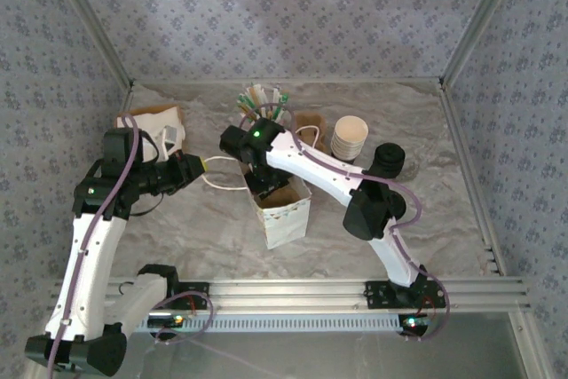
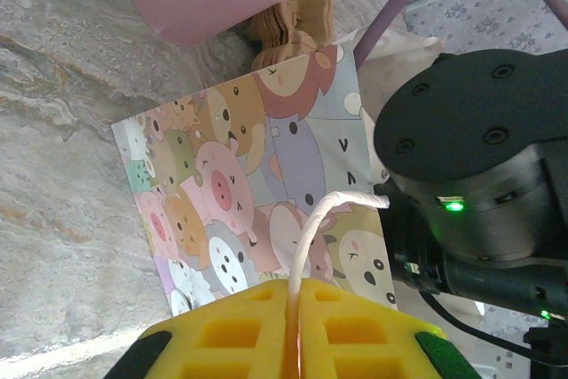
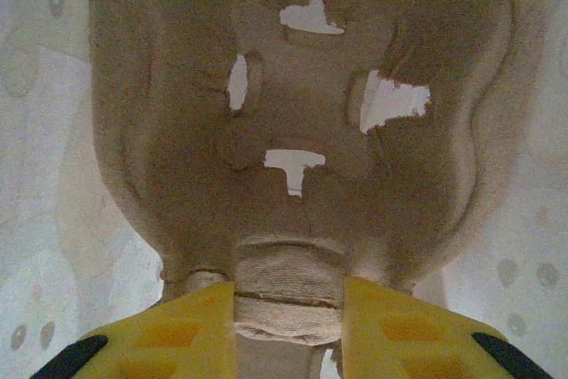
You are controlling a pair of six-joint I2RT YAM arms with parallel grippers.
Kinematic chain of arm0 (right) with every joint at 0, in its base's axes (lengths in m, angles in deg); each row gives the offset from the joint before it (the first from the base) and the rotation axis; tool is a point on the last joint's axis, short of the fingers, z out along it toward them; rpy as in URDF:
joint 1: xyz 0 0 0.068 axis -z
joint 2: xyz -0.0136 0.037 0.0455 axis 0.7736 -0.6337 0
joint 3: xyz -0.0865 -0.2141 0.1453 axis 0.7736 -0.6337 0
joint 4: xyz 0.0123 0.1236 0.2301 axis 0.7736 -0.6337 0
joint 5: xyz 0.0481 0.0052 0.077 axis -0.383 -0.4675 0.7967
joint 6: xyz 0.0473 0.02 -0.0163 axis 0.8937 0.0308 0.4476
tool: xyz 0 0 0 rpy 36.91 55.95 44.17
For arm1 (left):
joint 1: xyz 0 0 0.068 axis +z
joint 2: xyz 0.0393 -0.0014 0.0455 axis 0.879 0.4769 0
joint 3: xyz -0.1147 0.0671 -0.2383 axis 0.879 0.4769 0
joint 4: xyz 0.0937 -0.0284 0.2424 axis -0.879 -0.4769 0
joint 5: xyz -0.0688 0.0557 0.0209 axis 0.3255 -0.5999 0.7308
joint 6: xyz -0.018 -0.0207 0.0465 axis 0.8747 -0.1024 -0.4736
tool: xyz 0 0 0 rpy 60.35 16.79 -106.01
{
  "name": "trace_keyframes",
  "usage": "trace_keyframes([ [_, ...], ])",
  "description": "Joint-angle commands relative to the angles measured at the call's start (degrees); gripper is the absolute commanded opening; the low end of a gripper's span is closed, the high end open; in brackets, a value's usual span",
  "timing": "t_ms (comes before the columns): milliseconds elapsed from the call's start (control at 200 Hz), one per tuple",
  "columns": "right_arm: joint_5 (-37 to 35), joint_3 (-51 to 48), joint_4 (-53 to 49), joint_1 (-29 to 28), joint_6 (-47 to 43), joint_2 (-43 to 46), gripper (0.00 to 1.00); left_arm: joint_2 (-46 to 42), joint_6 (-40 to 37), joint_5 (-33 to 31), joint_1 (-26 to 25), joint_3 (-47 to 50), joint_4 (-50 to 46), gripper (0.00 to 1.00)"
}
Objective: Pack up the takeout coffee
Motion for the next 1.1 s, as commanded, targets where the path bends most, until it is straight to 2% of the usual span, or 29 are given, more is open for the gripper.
trace_keyframes([
  [0,0.4,-1.6,0.3,-0.2,1.0,0.3,0.33,-0.8,-0.7,0.9,0.5,0.1,0.7,0.11],
  [1094,1.7,-8.3,4.6,-0.1,1.5,2.7,0.36,-1.0,-0.7,0.9,0.5,-0.1,0.5,0.10],
])
